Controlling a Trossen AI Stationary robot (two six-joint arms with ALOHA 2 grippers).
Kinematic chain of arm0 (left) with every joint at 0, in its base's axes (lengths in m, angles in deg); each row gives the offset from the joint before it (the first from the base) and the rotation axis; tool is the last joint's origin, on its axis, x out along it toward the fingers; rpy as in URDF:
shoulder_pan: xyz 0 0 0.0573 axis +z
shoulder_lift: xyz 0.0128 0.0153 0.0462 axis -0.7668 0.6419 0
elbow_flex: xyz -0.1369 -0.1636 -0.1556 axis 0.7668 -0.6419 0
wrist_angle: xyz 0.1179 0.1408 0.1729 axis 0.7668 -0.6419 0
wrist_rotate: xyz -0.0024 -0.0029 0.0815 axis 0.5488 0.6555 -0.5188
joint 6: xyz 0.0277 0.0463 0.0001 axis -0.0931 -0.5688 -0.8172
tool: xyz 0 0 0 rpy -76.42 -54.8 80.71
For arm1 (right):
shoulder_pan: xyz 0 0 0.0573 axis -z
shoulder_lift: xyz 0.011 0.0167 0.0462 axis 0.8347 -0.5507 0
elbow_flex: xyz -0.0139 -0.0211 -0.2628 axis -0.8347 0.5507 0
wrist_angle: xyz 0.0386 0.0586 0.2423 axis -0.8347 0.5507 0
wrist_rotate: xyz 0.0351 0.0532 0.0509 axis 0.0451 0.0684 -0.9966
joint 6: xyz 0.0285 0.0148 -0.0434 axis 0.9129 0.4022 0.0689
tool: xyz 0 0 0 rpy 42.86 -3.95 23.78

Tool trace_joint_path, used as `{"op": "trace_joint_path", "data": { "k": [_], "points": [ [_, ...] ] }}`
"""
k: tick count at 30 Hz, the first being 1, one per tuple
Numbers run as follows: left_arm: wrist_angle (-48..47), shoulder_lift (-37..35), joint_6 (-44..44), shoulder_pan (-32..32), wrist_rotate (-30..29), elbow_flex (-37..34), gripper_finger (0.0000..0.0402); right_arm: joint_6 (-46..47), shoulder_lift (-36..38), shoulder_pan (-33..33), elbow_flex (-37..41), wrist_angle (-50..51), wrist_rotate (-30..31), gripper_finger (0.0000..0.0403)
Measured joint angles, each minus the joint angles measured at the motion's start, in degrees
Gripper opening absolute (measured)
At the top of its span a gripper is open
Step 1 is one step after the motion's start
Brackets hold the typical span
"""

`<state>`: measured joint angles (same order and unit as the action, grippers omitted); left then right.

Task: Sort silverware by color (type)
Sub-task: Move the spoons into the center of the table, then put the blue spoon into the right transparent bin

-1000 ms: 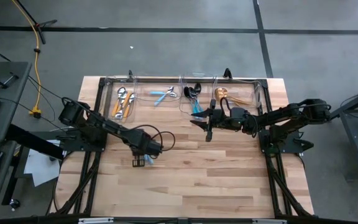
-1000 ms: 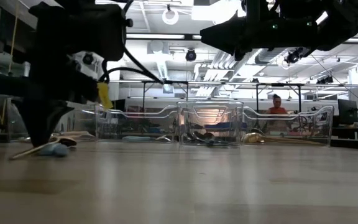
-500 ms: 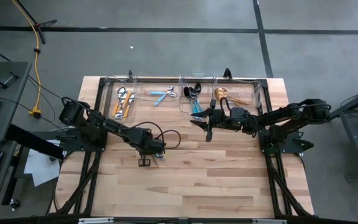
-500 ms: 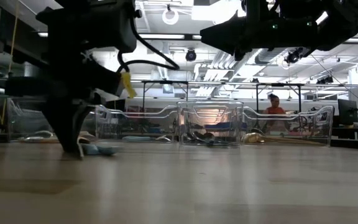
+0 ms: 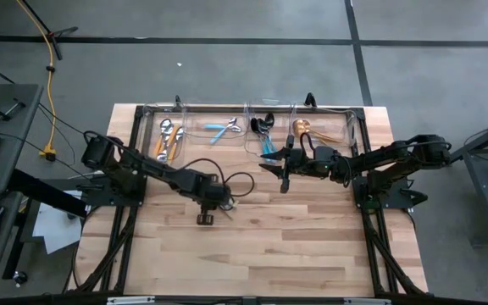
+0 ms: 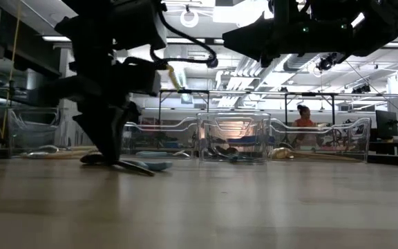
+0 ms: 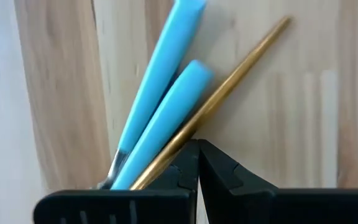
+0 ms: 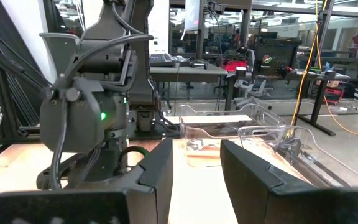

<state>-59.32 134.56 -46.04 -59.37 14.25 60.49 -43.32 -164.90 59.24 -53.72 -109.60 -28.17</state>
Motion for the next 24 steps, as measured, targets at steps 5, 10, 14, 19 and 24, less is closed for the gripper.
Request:
{"op": "trace_joint_path", "data": {
  "k": [5, 10, 14, 19, 24],
  "points": [
    [5.95, 0.0, -3.87, 1.37, 0.82, 0.0, 0.0, 0.0, 0.01, 0.0, 0.0, 0.0, 0.01, 0.0119],
    [9.38, -0.02, -7.24, 3.12, 0.77, 0.0, 0.0, 0.0, 0.01, 0.0, 0.0, 0.01, -0.02, 0.0119],
    [10.95, -0.02, -12.08, 4.11, 0.66, 0.2, 0.0, 0.0, 0.0, 0.0, 0.0, 0.01, 0.0, 0.0119],
    [5.71, -0.04, -12.6, 3.13, 0.64, 4.94, 0.0, 0.01, 0.01, 0.0, 0.0, 0.28, 0.0, 0.0119],
    [6.88, -2.85, -12.34, -0.45, 0.44, 5.39, 0.0, 0.0, -0.01, 0.0, 0.0, 1.33, 0.01, 0.0119]
  ]
}}
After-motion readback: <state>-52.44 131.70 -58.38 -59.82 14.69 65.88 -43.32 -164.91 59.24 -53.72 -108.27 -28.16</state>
